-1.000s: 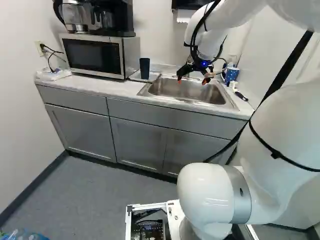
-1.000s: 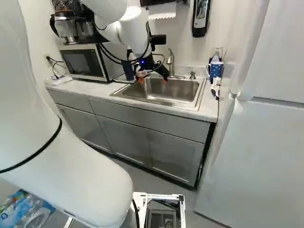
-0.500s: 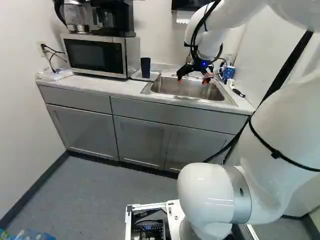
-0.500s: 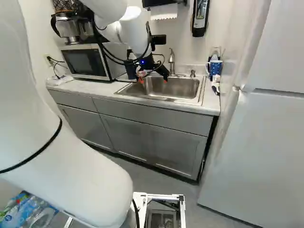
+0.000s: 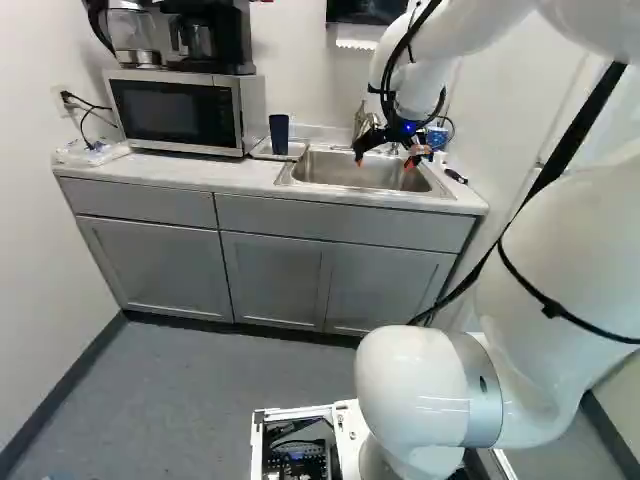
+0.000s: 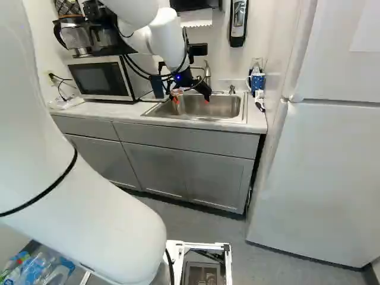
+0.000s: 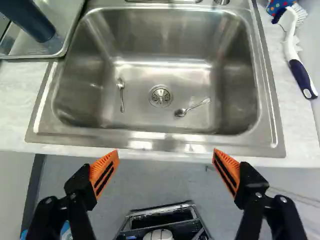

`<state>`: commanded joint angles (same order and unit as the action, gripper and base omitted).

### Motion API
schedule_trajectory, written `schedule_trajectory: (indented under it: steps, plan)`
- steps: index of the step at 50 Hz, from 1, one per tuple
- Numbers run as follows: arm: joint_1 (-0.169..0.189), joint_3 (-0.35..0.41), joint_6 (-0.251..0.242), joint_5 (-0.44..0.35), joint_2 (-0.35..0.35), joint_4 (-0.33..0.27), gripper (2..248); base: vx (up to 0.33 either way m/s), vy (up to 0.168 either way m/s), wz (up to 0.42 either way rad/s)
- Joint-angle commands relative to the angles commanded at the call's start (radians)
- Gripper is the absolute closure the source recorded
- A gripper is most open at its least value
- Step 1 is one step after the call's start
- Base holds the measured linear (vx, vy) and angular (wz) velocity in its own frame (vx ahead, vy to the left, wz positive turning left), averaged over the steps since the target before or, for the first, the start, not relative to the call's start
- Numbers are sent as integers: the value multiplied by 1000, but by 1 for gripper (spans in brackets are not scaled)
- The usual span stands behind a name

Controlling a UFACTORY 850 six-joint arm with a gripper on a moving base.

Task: Rinse the cup and place it in the tray

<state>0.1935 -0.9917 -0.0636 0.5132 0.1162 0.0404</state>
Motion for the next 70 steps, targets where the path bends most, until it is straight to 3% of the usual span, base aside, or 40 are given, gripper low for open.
schedule_trajectory:
  steps: [70]
  plan:
    - [0,0,0,0,0,0,3,-75,21,-131]
